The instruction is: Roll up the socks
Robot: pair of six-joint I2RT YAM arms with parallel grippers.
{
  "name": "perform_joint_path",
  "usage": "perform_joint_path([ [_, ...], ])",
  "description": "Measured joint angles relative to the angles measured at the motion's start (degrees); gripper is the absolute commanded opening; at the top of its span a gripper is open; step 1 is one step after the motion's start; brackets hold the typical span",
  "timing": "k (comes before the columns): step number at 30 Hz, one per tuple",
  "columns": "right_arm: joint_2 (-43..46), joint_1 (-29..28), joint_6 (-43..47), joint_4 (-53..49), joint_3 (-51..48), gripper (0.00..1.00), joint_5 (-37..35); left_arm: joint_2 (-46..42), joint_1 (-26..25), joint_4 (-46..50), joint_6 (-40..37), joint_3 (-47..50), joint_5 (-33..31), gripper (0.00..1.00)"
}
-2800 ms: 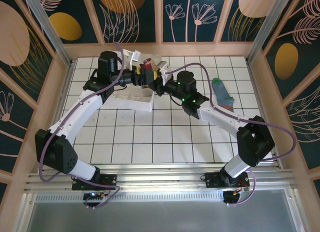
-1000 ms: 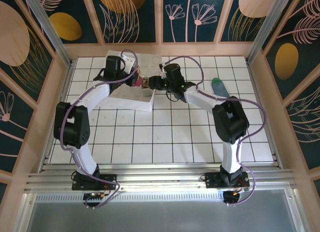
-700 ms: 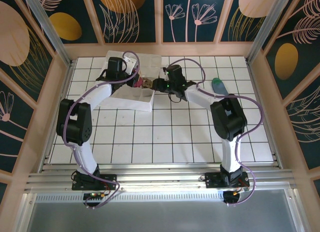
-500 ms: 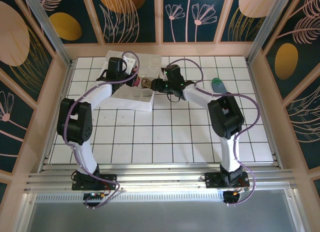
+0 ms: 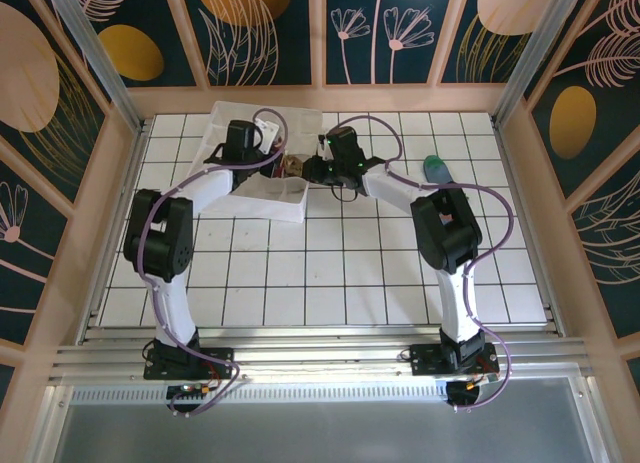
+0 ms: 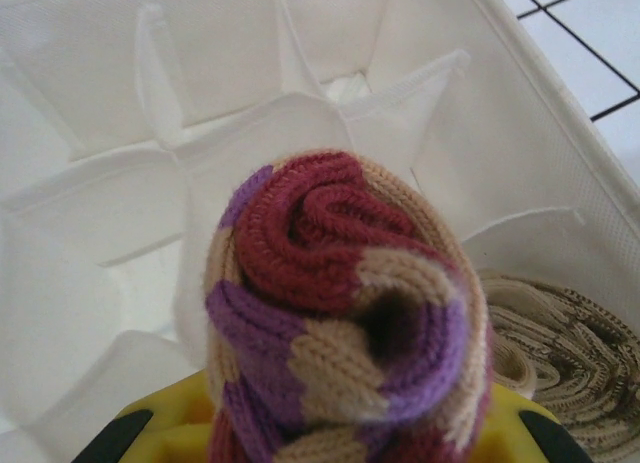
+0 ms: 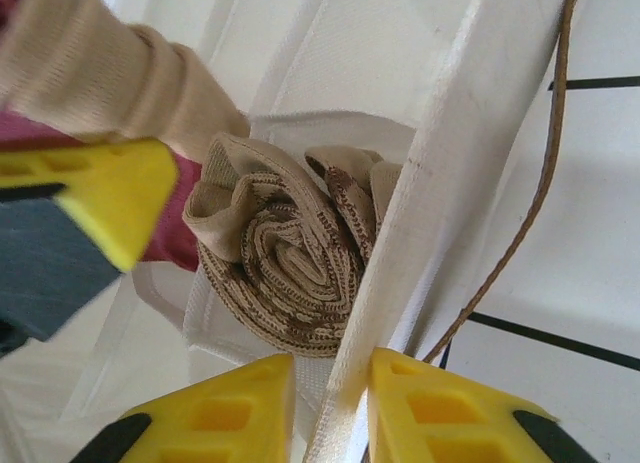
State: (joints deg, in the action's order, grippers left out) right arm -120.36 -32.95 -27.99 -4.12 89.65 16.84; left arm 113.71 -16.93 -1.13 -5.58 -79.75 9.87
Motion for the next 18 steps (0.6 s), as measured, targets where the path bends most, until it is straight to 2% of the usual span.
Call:
perform_joint_path([
  [6, -0.11, 0.09, -0.59, -0.07, 0.11, 0.09, 0.24, 0.94, -2.16, -0.11, 0.00, -0.79, -2.54, 0.05],
  [12, -0.22, 0.35, -0.92, -0.07, 0.11, 0.06, 0.74, 0.94, -3.19, -0.37, 0.04, -0.81, -4.87, 0.09],
  [18, -0.26, 0.35, -0.85, -0.26, 0.28, 0.06, 0.85, 1.77, -1.81, -4.02, 1.70, 1.05, -4.00, 0.11],
])
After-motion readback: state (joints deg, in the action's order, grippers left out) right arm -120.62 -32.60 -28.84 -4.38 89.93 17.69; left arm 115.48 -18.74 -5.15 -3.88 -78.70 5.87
